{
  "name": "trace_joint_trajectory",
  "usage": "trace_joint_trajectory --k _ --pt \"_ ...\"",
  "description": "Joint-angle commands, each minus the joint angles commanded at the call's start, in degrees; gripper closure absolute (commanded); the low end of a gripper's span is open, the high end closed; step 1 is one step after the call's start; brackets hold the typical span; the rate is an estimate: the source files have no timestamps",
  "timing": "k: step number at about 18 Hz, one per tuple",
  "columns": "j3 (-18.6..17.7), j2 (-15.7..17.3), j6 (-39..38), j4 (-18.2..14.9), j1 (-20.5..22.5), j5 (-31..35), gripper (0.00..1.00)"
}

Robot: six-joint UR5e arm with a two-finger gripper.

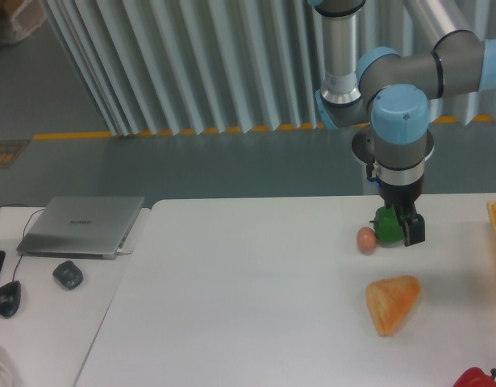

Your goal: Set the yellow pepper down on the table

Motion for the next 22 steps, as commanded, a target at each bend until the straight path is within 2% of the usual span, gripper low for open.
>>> trace_joint_trajectory --k 5,7,9,10,15,17,20,22 --pt "-0.2 0.1 0.0 0.9 0.1 0.0 0.0" --pt "-1.8 0.3 0.0 3.9 0.0 0.0 0.0" --pt "-7.0 2.6 -0.1 12.0 0.1 0.1 0.0" --pt "-7.9 3.0 -0.3 14.8 0.3 0.2 0.0" --pt "-7.1 3.3 -1.1 13.8 3.8 0.2 0.0" --pt "-6.8 3.3 -1.6 13.9 6.9 -0.1 0.0" --pt "-6.4 3.3 -1.1 14.2 11.9 -4.5 0.0" --pt "-5.5 3.1 -0.3 14.3 12.8 -5.1 0.0"
